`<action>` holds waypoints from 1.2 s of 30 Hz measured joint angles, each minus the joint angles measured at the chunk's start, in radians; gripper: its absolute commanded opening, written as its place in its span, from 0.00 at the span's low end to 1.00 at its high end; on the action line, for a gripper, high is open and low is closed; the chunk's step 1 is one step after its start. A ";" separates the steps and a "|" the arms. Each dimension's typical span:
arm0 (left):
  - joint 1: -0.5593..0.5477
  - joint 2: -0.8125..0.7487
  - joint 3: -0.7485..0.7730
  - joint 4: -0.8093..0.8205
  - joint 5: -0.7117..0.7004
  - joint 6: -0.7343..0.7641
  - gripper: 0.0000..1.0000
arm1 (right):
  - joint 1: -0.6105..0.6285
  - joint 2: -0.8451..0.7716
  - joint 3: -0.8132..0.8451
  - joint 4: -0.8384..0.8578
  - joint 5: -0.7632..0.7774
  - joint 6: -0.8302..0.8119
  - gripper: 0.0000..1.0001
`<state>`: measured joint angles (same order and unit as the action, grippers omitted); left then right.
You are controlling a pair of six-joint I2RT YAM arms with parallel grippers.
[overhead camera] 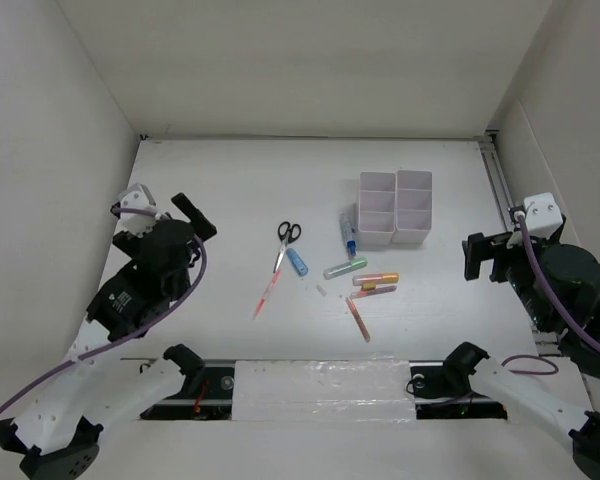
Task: Sort the stationery into containers
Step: Pick up the pen from the center of the board.
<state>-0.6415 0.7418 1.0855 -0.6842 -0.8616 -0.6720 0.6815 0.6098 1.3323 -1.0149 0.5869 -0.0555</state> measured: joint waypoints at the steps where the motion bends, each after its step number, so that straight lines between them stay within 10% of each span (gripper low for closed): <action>1: 0.000 -0.009 0.000 0.004 0.010 0.003 1.00 | 0.000 -0.001 0.000 0.000 0.000 0.000 1.00; 12: 0.002 -0.126 -0.109 0.195 0.370 0.123 1.00 | 0.000 -0.070 -0.008 0.015 -0.066 0.003 1.00; 36: -0.079 0.388 -0.459 0.464 0.585 -0.055 0.93 | 0.000 -0.170 -0.161 0.109 -0.322 0.023 1.00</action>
<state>-0.7204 1.1294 0.6270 -0.2203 -0.2764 -0.7265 0.6815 0.4397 1.1713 -0.9062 0.2649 -0.0330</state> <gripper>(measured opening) 0.955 0.999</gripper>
